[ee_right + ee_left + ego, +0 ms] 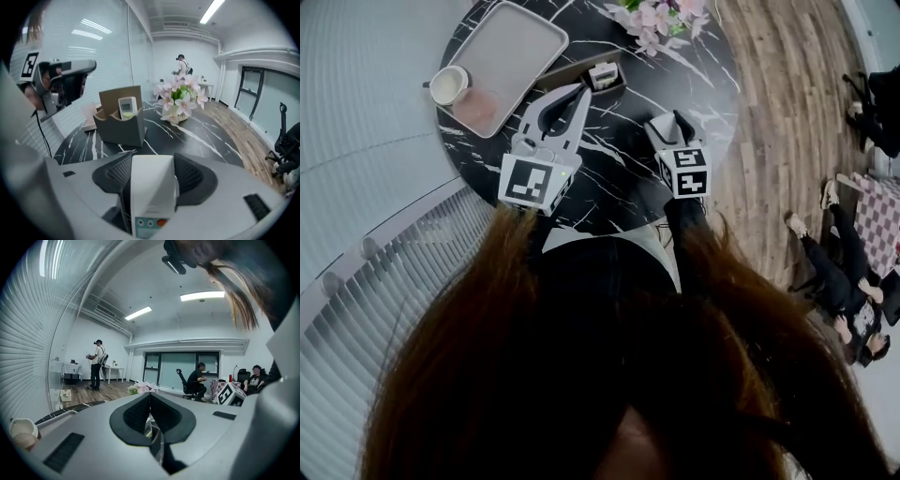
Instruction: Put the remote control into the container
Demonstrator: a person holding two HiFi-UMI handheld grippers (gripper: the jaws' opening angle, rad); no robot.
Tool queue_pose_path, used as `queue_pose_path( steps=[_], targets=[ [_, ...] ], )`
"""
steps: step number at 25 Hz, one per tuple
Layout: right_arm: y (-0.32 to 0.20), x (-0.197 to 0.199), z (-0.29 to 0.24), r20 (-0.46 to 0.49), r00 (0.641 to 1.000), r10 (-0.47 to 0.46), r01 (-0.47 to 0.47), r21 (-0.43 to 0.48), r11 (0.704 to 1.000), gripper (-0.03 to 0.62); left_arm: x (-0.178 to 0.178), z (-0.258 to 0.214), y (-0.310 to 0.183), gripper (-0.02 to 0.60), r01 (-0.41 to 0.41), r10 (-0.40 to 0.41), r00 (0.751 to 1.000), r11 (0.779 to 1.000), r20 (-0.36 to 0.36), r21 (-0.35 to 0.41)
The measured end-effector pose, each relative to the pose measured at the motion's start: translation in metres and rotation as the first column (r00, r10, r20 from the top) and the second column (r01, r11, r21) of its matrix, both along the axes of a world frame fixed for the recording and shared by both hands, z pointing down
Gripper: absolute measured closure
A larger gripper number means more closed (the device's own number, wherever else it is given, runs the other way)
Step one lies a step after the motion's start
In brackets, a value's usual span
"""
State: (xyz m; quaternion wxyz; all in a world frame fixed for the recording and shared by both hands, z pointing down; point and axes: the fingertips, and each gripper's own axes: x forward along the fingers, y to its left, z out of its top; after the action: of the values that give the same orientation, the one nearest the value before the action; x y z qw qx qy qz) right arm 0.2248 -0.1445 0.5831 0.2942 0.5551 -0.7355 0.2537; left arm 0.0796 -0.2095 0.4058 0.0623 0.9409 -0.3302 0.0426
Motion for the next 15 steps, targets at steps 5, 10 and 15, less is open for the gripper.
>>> queue_pose_path(
  steps=[5, 10, 15],
  targets=[
    [-0.004, -0.014, -0.052, 0.075, 0.997, -0.02, 0.006, 0.172, 0.985, 0.329, -0.022, -0.015, -0.002, 0.572, 0.067, -0.067, 0.998, 0.998, 0.006, 0.013],
    [-0.022, -0.037, -0.094, 0.098, 0.992, -0.084, 0.052, 0.296, 0.954, 0.329, -0.049, -0.028, -0.002, 0.572, 0.133, -0.133, 0.991, 0.989, -0.01, 0.064],
    [-0.041, -0.067, -0.146, 0.127, 0.98, -0.151, 0.081, 0.442, 0.893, 0.329, -0.082, -0.038, 0.002, 0.572, 0.205, -0.205, 0.979, 0.975, -0.013, 0.088]
  ],
)
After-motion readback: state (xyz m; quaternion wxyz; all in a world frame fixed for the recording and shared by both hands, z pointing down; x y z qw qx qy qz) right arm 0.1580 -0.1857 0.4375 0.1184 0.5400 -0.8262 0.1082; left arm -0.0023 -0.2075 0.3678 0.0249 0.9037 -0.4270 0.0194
